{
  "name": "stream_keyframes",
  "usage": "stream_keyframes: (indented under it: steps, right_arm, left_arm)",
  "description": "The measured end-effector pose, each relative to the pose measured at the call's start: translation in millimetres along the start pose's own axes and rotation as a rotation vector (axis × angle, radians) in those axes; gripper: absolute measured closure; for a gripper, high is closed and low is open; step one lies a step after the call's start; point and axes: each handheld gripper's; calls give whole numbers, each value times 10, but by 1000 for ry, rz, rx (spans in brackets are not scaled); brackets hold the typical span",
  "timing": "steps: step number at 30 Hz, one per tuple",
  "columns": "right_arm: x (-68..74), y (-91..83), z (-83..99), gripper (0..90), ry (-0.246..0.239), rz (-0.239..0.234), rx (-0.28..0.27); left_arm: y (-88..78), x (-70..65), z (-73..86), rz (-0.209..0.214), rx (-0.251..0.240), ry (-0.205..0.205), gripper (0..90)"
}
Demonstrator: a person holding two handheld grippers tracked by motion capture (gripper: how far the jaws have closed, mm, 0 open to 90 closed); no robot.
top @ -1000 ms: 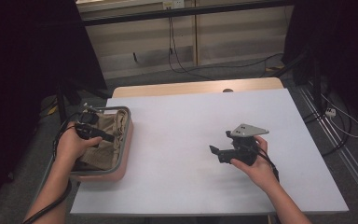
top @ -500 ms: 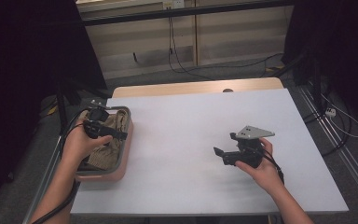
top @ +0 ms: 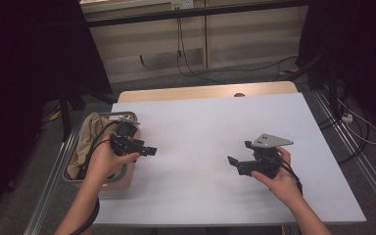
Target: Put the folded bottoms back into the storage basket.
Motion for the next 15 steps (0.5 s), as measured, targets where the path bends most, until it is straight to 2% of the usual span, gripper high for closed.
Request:
stream_keyframes:
  steps: [1, 2, 6, 15]
  right_arm:
    - [-9, -5, 6, 161, 2, 0, 1]
    - [-16, -10, 11, 161, 3, 1, 1]
    - [-41, -33, 30, 161, 7, 0, 4]
    - [-65, -62, 64, 161, 11, -4, 10]
  left_arm:
    - [27, -21, -1, 7, 2, 8, 333]
    - [65, -51, 3, 14, -18, -2, 331]
    - [150, -102, 28, 27, 2, 40, 309]
    - [317, -147, 184, 45, -5, 57, 290]
Point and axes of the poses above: each handheld gripper's, and its own axes: y roughly forward along the jaws, z roughly out of its underside, x roughly to its left, and after that the axes turned 11 degrees about z, right-handed
